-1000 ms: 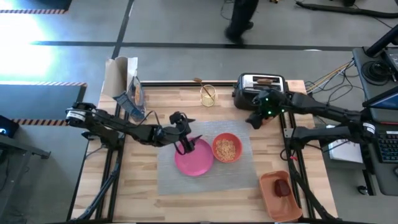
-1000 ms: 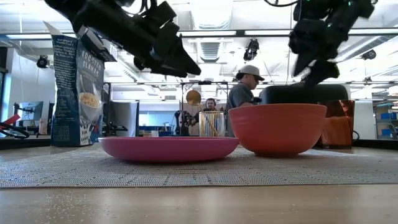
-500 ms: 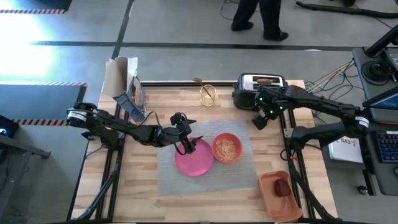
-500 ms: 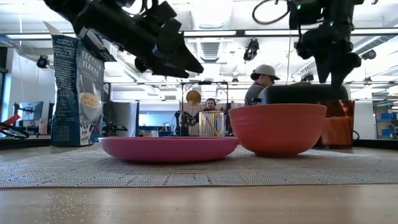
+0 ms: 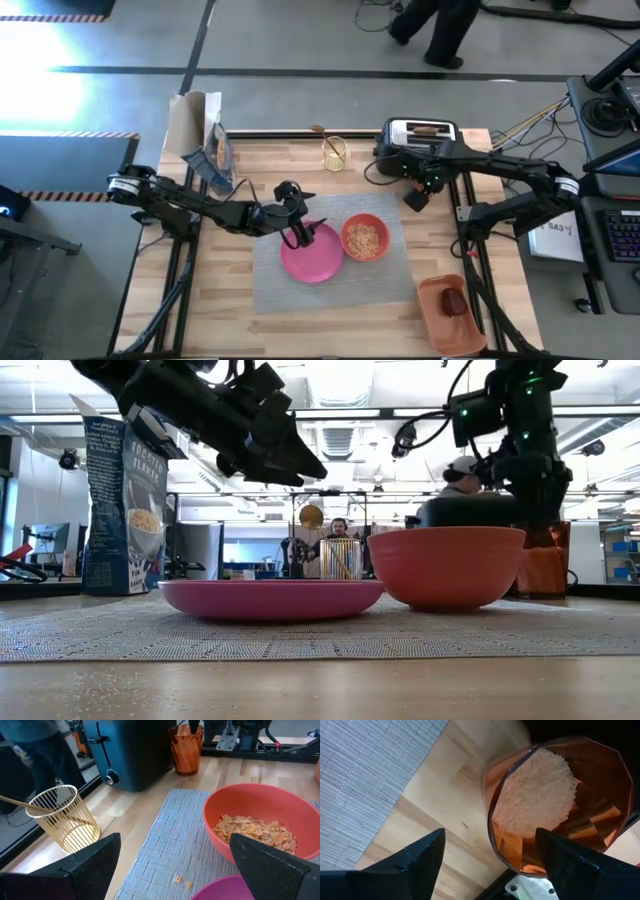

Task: Arrange a breakfast setting
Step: Put the orange cup on the gray table mat to the top left of the orange bowl

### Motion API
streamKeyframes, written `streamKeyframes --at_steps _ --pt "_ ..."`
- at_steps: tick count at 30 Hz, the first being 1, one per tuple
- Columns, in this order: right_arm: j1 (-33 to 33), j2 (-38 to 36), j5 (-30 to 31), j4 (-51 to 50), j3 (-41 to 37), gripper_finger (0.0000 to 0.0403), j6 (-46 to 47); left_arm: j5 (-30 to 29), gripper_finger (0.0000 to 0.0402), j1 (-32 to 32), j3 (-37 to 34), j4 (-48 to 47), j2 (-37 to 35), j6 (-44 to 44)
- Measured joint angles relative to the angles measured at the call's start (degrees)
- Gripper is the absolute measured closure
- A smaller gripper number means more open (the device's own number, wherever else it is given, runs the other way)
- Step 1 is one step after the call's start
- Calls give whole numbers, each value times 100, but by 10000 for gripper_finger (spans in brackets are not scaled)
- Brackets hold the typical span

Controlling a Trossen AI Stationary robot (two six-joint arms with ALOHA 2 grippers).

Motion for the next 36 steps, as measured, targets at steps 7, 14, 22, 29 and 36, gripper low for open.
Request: streamKeyframes --at_steps 7,14,22,29,36 --pt "1 21 0 38 0 156 -37 -4 45 0 -2 -7 0 0" --pt "1 23 0 77 0 222 -50 -4 45 0 -6 -13 0 0" --pt "0 24 0 263 -47 277 -167 22 45 -9 -9 -24 0 -20" --pt "0 24 0 321 -76 323 -212 145 45 -16 -9 -26 0 -20" --pt "-2 24 11 354 -76 387 -319 146 45 -71 -10 -14 0 -23"
